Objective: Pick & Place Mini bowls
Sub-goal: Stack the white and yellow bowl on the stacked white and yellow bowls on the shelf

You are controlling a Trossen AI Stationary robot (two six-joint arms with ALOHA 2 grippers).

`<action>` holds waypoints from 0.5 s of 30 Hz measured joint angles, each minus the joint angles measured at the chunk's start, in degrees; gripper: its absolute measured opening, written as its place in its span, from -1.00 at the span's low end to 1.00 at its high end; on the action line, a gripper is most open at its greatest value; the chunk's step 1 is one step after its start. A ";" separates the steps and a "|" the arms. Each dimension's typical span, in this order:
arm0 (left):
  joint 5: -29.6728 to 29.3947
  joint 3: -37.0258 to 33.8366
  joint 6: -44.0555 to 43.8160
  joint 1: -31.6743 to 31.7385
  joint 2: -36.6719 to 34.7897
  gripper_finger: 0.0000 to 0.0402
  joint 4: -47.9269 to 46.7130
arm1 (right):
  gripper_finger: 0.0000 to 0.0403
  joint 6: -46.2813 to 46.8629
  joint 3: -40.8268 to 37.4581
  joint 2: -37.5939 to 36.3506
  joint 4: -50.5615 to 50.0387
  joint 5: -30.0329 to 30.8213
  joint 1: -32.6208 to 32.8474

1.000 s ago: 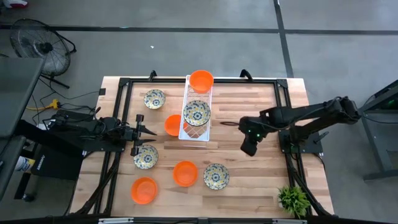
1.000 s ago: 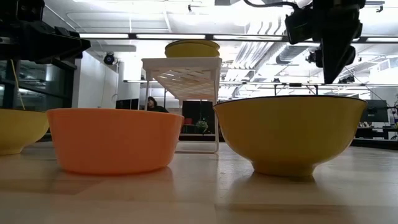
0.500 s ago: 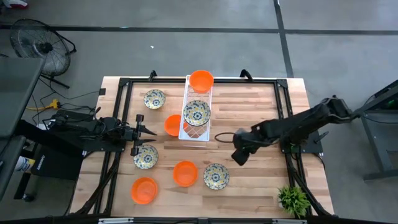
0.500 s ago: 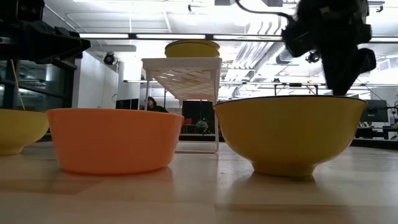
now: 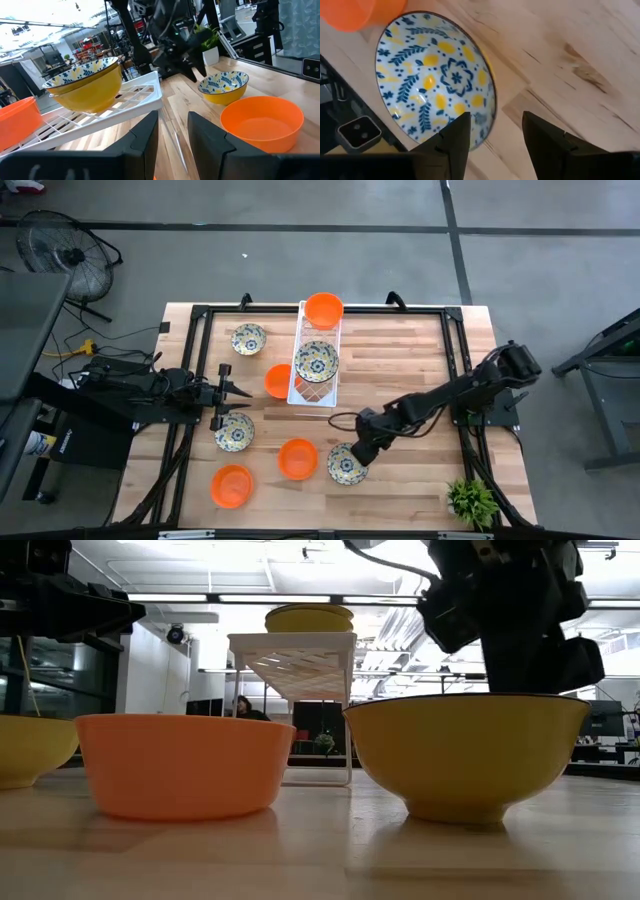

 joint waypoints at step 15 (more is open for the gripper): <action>0.02 0.01 0.01 0.00 0.01 -0.50 0.00 | -0.23 -0.65 0.73 3.18 -0.43 1.33 -0.04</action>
